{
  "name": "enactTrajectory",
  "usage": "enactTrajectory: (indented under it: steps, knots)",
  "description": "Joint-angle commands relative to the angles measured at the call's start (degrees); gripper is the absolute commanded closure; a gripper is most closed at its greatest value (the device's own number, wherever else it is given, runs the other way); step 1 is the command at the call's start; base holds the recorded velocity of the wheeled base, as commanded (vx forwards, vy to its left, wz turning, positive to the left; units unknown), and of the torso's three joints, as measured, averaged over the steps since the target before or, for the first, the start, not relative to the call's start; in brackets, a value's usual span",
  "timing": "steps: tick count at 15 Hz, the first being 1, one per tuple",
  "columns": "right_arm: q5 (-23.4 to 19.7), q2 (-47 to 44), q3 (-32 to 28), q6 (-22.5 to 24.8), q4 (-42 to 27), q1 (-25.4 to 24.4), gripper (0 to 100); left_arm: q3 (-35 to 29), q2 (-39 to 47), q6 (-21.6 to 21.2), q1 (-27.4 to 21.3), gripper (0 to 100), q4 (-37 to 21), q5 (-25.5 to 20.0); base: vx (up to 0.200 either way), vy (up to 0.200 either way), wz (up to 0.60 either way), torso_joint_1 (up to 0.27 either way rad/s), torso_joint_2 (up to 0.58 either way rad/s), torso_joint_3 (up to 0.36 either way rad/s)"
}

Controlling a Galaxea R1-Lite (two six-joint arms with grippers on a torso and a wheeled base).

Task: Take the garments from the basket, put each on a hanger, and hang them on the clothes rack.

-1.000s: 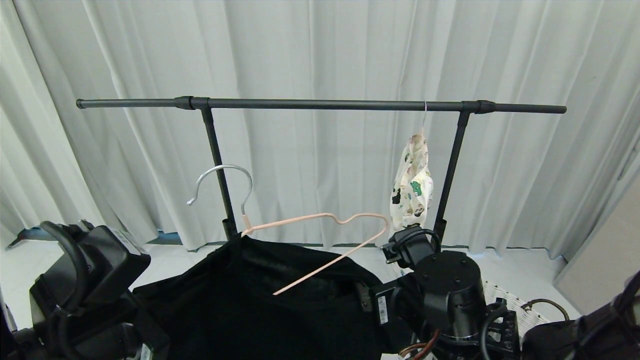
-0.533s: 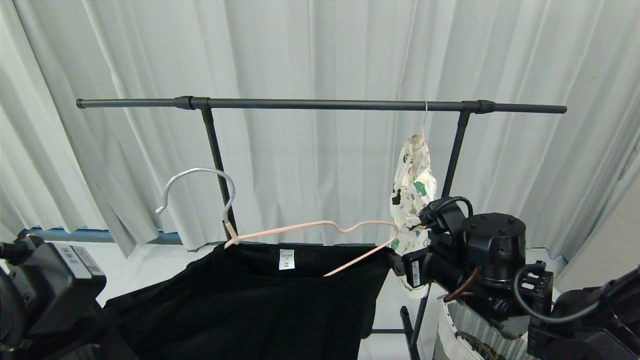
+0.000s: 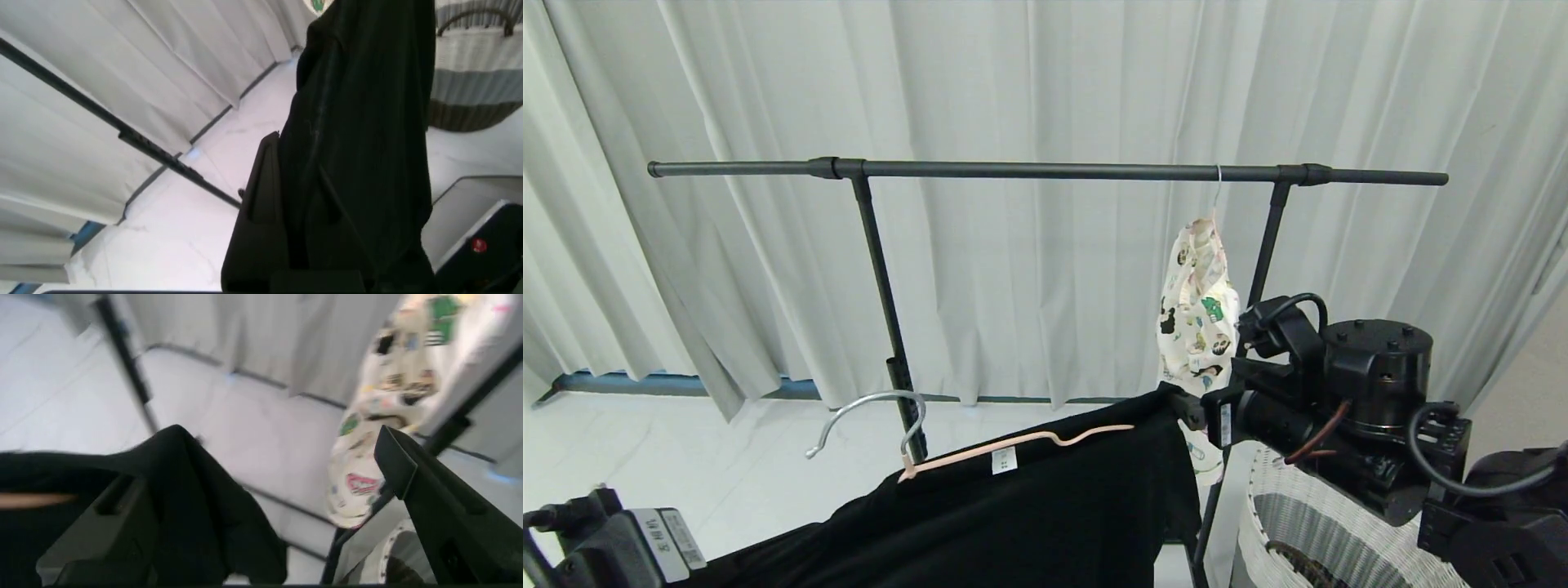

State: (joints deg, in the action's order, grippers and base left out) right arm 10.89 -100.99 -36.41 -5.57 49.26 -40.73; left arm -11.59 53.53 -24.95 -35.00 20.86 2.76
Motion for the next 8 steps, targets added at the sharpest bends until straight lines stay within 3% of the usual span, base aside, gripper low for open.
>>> enactTrajectory:
  steps: [1, 3, 8]
  knots:
    - [-6.40, 7.03, -3.93, 0.21, -8.13, -0.23, 0, -1.77, 4.48, 0.26, 0.02, 100, 0.15, -0.03, 0.000, 0.000, 0.00, 0.000, 0.00, 0.000]
    - [-13.08, 11.60, -9.73, 0.21, -18.59, 0.47, 0, -2.82, 6.50, 0.43, -0.07, 100, 0.24, -0.21, 0.000, 0.000, 0.00, 0.000, 0.00, 0.000]
    - [-21.52, 17.23, -17.11, 0.30, -32.91, 0.65, 0, -3.52, 7.29, 0.61, -0.33, 100, 0.59, -0.29, 0.000, 0.000, 0.00, 0.000, 0.00, 0.000]
